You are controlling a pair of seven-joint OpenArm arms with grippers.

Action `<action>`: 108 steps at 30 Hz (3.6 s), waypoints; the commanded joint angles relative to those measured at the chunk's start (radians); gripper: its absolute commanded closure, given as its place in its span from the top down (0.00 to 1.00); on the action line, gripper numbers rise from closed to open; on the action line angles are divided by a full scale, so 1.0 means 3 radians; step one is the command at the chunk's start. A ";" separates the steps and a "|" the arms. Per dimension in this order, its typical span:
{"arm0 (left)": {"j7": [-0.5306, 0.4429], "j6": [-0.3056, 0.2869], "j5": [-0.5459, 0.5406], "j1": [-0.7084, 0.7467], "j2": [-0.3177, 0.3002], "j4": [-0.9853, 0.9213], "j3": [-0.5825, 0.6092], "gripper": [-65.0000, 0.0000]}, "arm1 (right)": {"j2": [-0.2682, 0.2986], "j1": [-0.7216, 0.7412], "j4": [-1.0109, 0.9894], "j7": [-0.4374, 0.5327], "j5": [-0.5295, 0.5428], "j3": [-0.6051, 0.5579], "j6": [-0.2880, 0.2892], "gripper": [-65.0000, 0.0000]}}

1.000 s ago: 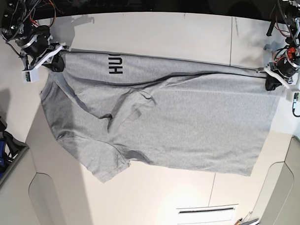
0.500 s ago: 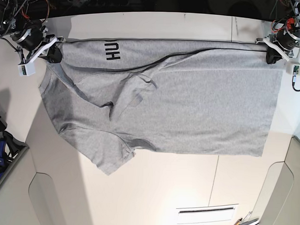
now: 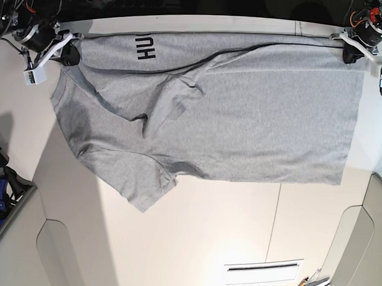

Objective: Fold the T-shirt properly
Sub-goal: 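Hold the side edge with both grippers and drag the shirt toward the robot, then release the right gripper and grasp the opposite edge near the collar end, then grasp the opposite edge near the hem end with the left gripper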

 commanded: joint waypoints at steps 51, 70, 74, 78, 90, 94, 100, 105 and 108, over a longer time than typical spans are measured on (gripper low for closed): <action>-0.0127 0.0117 0.0118 -0.0197 -0.0029 0.0561 -0.0093 0.47 | 0.0351 0.2552 -0.2071 0.0554 -0.0521 -0.0908 -0.0014 0.51; -0.0003 0.0116 0.0118 -0.1082 -0.0130 0.0072 -0.0093 0.47 | 0.0047 0.2539 -0.2071 0.0413 -0.0523 -0.1059 -0.0015 0.00; -0.0003 0.0114 -0.0004 -0.1762 -0.0324 -0.0610 -0.0085 0.47 | 0.0047 0.2541 -0.2071 0.0415 -0.0521 -0.1059 -0.0015 0.00; -0.0023 0.0006 -0.0202 -0.2515 -0.0558 -0.1437 0.0037 0.47 | 0.0047 0.2541 -0.2071 0.0415 -0.0521 -0.1059 -0.0015 0.00; -0.0529 -0.0001 0.0100 -0.4069 -0.0839 -0.3286 0.1226 0.60 | 0.0047 0.2539 -0.2071 0.0413 -0.0520 -0.1059 -0.0015 0.00; -0.0654 0.0055 0.0132 -0.4273 -0.0750 -0.3694 0.1498 0.60 | 0.0047 0.2539 -0.2071 0.0413 -0.0521 -0.1059 -0.0015 0.00; -0.0813 0.0134 0.0427 -0.4293 -0.0514 -0.3897 0.1556 0.60 | 0.0047 0.2539 -0.2071 0.0413 -0.0521 -0.1059 -0.0015 0.00; -0.0829 0.0144 0.0432 -0.4287 -0.0371 -0.3897 0.1556 0.59 | 0.0047 0.2539 -0.2071 0.0412 -0.0521 -0.1059 -0.0015 0.00; -0.0910 0.0145 0.0437 -0.4285 -0.0361 -0.3897 0.1556 0.47 | 0.0047 0.2539 -0.2071 0.0412 -0.0521 -0.1059 -0.0017 0.00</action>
